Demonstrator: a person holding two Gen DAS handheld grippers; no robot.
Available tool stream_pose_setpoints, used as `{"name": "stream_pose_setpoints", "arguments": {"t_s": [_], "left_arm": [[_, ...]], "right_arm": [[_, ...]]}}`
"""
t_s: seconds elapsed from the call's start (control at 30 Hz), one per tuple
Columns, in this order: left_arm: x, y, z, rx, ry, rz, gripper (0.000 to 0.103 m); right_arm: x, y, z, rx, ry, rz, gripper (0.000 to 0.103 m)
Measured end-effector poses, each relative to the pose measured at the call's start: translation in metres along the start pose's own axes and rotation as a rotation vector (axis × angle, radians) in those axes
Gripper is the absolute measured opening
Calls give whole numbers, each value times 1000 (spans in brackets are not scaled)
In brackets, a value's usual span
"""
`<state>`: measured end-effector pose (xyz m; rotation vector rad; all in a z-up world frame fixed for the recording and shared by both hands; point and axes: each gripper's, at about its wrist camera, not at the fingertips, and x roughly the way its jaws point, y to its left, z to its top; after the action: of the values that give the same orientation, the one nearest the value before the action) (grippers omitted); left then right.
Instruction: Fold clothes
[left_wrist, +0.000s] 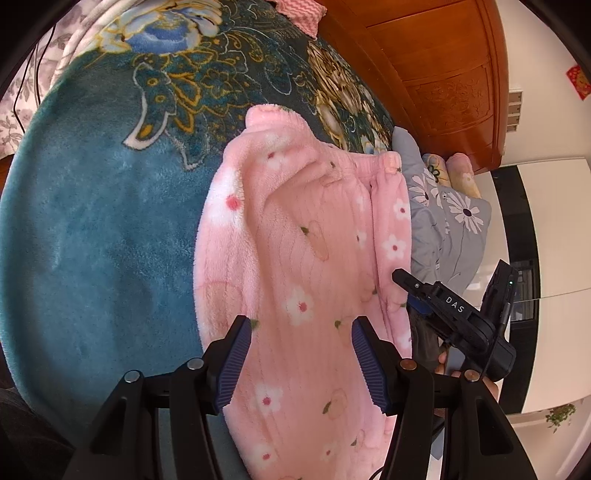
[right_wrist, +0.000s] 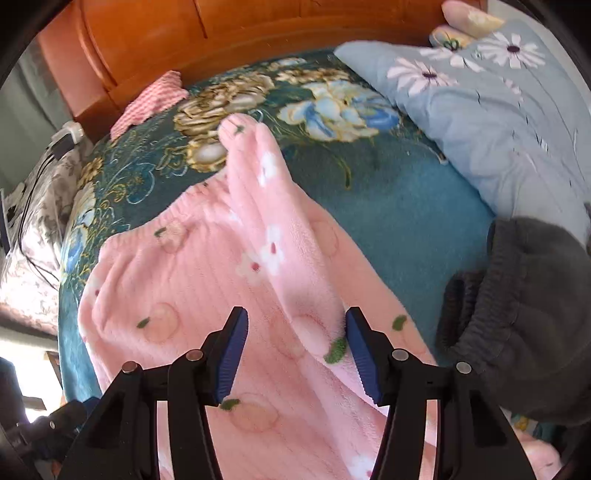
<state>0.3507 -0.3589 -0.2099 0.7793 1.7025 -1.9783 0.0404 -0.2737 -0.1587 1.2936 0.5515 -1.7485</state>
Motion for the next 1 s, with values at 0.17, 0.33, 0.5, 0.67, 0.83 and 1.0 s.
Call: {"name": "stream_pose_setpoints", "arguments": {"t_s": [0.17,0.33,0.5,0.67,0.83,1.0], "left_arm": [[4,3,1,-16,19,-2,61],[0,4,-1,-28,6,-12,61],[-3,4,-2,-32,-5,1,61],[1,-6,-4,11,2,54,61],[34,-38,18,98,40,125,61],[68,-71,39,186,78,196,61]], "right_arm": [[0,-3,9,77,11,50,4],[-51,10,-6,126,-96,250,4],[-67,52,-66,-30,-70,344,2],[-30,68,-105,-16,34,339,2],[-55,42,-117,39,-41,359,2],[-103,-61,-154,297,-119,289,32]]}}
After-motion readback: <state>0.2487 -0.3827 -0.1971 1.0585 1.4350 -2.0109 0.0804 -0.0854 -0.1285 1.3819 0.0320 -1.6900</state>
